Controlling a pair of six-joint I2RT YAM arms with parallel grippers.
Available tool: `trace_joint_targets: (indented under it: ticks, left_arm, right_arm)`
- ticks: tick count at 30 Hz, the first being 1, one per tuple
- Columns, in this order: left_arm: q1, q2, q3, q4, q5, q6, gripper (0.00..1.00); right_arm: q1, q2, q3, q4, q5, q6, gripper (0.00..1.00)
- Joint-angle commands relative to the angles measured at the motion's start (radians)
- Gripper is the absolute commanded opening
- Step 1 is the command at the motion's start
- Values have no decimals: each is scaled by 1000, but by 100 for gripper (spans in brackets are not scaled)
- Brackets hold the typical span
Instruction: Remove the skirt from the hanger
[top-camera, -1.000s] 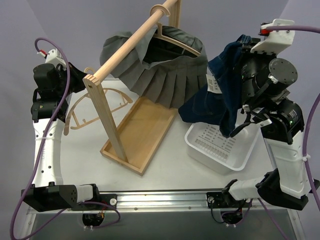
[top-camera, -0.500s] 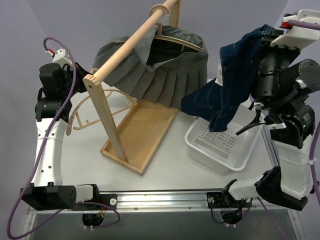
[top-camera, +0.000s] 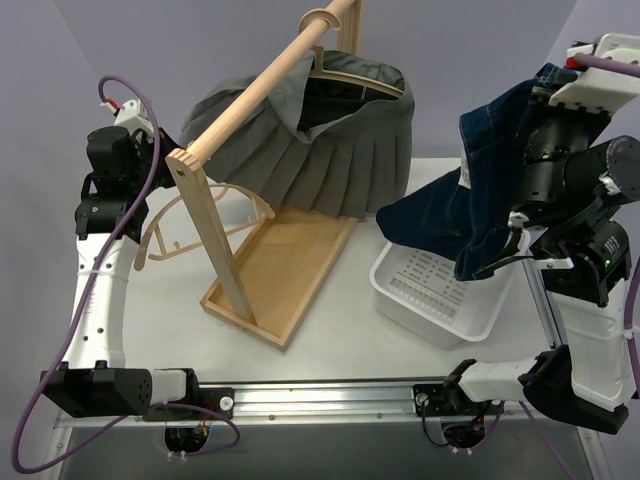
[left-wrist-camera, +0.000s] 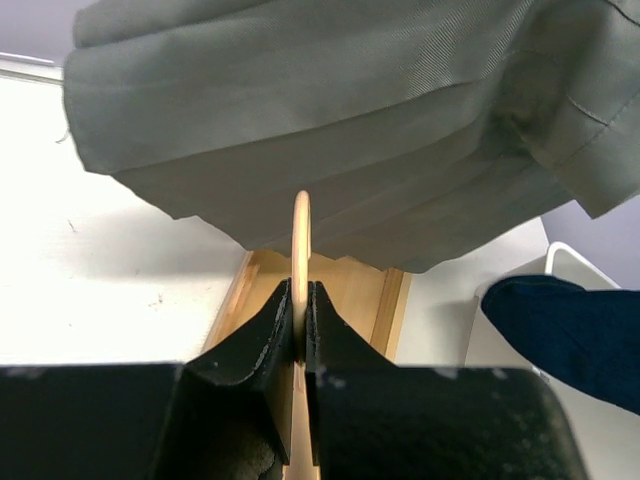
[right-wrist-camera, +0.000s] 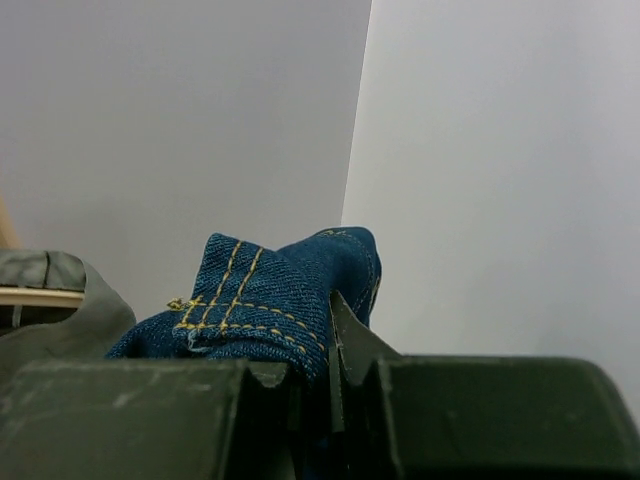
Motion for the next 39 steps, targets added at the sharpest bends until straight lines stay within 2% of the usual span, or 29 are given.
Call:
trace_joint_targets:
  ticks: [1, 5, 12, 18, 22, 31, 39]
  left_arm:
    - [-28, -1, 44, 10, -8, 17, 2]
    - [-36, 4, 57, 3, -9, 22, 2]
    - [-48, 5, 51, 3, -18, 25, 2]
    - [-62, 14, 54, 4, -27, 26, 2]
    - [-67, 14, 54, 4, -31, 26, 2]
    - [-77, 28, 84, -13, -21, 35, 2]
    - [-83, 27, 91, -13, -5, 40, 2]
  right_arm:
    - [7, -50, -69, 146, 36, -28, 0]
    - [7, -70, -82, 146, 45, -29, 0]
    - [27, -94, 0, 123, 56, -47, 0]
    - [111, -123, -5, 164, 133, -123, 0]
    - [156, -137, -60, 223, 163, -182, 0]
    - [167, -165, -258, 276, 196, -193, 0]
    - [162, -241, -520, 169, 254, 21, 0]
